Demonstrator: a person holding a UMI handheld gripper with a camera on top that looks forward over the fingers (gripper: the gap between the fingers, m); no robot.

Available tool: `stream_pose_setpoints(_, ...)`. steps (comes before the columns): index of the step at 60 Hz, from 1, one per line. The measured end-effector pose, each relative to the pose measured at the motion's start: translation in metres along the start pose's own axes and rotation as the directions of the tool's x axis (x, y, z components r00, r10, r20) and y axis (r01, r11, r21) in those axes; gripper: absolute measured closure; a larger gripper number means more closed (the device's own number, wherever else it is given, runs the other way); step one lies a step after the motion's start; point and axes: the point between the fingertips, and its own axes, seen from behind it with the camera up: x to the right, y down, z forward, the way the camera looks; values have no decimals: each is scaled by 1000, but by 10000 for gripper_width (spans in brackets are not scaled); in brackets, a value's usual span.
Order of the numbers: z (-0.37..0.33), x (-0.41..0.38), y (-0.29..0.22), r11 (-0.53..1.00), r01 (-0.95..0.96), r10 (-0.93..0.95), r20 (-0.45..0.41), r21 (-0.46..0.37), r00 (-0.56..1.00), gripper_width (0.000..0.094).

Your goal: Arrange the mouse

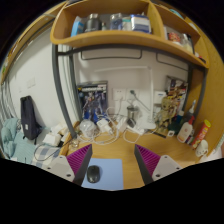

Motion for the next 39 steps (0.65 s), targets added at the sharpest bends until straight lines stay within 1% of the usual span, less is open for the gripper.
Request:
stream_pose_setpoints(9, -40, 48, -23, 999, -35, 36, -38, 34, 999, 89)
stream_pose_setpoints(16, -65, 87, -27, 997, -52, 55, -66, 52, 996, 93)
stream_pose_setpoints(34, -108, 162, -9, 998, -45, 49, -88, 54, 995, 99)
stream_pose_setpoints(39, -114, 175, -1, 998, -52, 55, -74, 46, 996, 98)
